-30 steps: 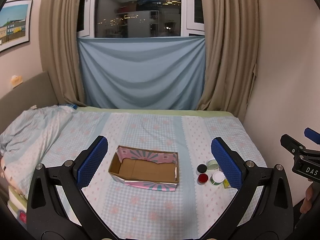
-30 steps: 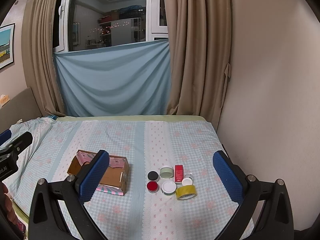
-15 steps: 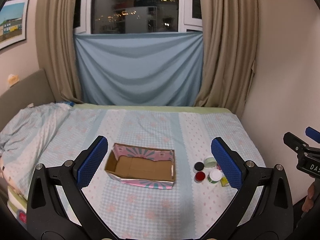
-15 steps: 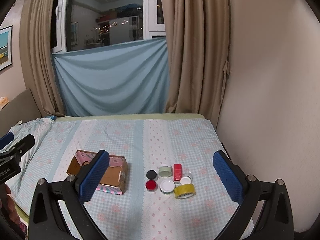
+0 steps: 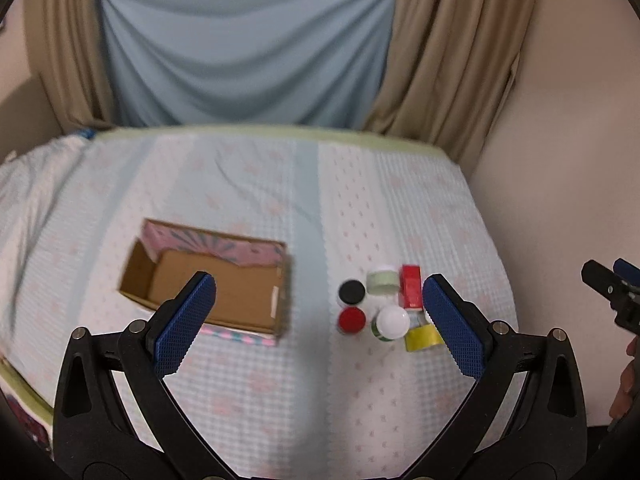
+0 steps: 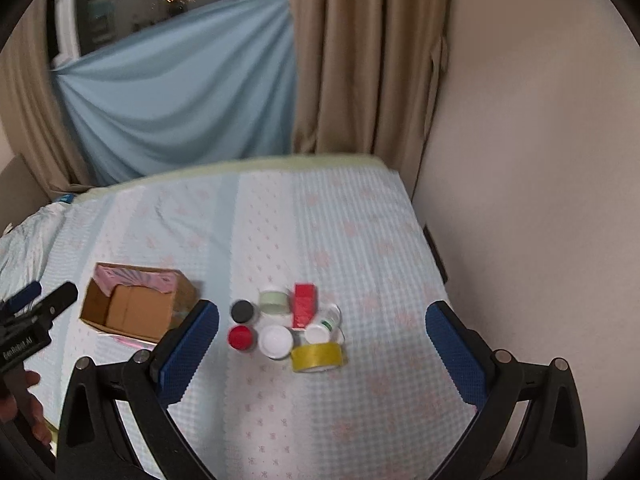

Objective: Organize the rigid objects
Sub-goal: 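Grasp the white pill bottle with the right gripper while the left grasps the black-lidded jar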

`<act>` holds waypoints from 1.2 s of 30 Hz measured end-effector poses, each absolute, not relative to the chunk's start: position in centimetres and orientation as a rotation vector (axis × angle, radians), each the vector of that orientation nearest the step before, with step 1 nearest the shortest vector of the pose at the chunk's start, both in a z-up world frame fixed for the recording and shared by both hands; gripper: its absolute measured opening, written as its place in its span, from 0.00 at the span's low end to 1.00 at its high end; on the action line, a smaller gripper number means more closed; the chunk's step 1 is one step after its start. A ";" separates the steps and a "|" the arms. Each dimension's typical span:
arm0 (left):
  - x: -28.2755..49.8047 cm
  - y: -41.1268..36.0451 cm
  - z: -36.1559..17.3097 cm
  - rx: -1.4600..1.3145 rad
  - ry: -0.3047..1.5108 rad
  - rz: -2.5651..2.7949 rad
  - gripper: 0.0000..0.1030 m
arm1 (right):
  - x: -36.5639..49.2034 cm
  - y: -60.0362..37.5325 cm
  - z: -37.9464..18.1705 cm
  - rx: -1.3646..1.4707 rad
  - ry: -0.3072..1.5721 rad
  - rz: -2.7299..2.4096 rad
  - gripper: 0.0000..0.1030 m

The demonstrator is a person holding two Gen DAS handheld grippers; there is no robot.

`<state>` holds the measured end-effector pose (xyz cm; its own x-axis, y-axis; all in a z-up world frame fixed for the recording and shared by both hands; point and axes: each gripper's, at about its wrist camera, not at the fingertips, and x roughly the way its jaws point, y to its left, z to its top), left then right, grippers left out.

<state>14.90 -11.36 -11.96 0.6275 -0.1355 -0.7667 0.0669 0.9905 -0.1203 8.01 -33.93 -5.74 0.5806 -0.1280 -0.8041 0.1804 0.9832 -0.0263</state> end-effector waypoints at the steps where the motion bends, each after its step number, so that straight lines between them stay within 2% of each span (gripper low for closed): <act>1: 16.2 -12.1 -13.4 -0.075 0.917 -0.126 0.99 | 9.0 -34.6 -6.9 0.083 0.968 -0.184 1.00; 8: 23.4 -15.9 -21.9 -0.005 1.077 -0.189 0.99 | 15.2 -38.8 -15.3 0.240 1.157 -0.171 1.00; 17: 30.9 -20.1 -35.4 0.031 1.342 -0.280 0.99 | 21.2 -43.6 -28.8 0.577 1.414 -0.155 1.00; 19: 31.8 -20.7 -38.0 0.031 1.397 -0.288 0.99 | 22.0 -44.3 -31.8 0.646 1.469 -0.150 0.91; 20: 32.3 -21.0 -39.5 0.033 1.423 -0.290 0.99 | 22.4 -44.6 -33.3 0.679 1.499 -0.143 0.89; 29: 34.2 -22.5 -47.2 0.049 1.547 -0.290 0.84 | 23.4 -45.4 -41.2 0.875 1.650 -0.122 0.80; 31: 34.4 -22.7 -48.2 0.050 1.557 -0.284 0.81 | 23.6 -45.4 -42.0 0.893 1.668 -0.113 0.72; 33: 34.5 -22.9 -49.0 0.055 1.559 -0.282 0.79 | 23.5 -45.5 -42.6 0.916 1.679 -0.105 0.70; 35: 34.4 -23.2 -49.7 0.067 1.561 -0.279 0.73 | 23.5 -45.4 -43.0 0.943 1.687 -0.093 0.61; 36: 34.4 -23.3 -50.1 0.072 1.567 -0.279 0.62 | 23.4 -45.5 -43.1 0.948 1.688 -0.095 0.58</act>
<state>34.38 -23.32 -50.14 -0.0201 -0.1299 -0.9913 0.2209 0.9665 -0.1311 23.42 -45.49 -43.05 -0.0341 0.5332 -0.8453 0.6248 0.6715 0.3983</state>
